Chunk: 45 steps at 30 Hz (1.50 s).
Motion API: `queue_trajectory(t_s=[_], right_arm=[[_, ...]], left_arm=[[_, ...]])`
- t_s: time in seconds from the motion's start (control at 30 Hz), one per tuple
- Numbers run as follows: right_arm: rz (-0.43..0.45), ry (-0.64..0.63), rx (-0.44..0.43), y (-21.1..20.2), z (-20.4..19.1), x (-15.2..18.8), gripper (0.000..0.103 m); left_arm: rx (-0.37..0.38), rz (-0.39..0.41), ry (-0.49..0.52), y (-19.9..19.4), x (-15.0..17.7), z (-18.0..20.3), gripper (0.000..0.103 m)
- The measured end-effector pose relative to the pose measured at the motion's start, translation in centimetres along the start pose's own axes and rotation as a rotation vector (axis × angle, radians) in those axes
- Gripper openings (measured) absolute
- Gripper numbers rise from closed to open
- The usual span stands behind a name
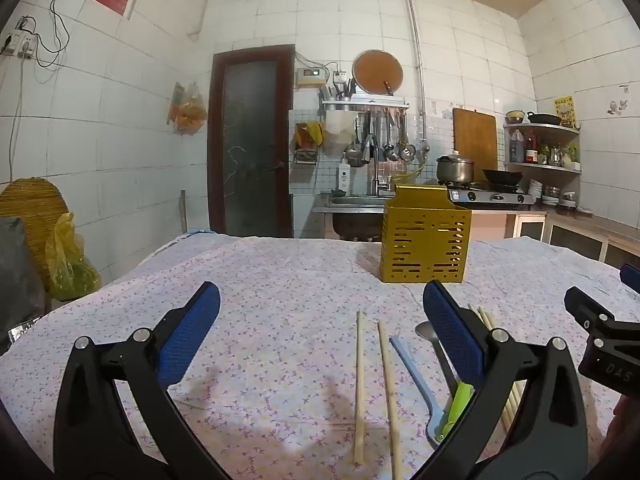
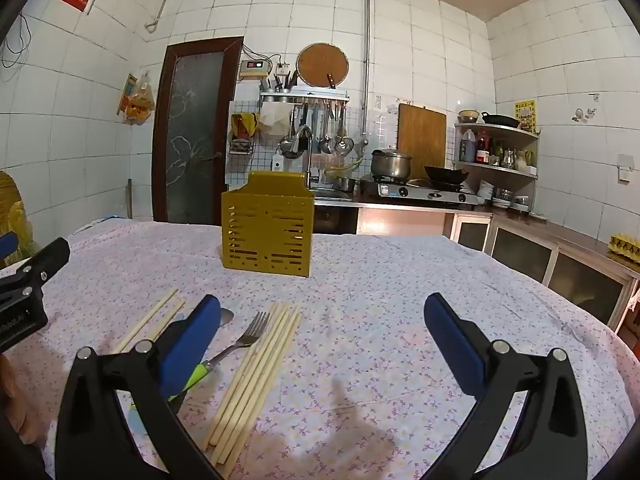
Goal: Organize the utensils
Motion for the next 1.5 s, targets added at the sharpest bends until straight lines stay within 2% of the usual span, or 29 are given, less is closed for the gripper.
queue_trajectory(t_s=[1.5], right_arm=[[0.005,0.0,0.016,-0.9,1.5,-0.3,0.099]], left_arm=[[0.001,-0.011,-0.004,0.4,0.3,-0.1,0.098]])
Point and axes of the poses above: each gripper's, at about its wrist camera, not at the fingertips, and y roughly the way its jaws point, z to its right, x to its underside, the point moved 6 cm from there along y, roughly the way its jaws point, and after that the axes turned 11 degrees about -x, right-handed, at the moved point
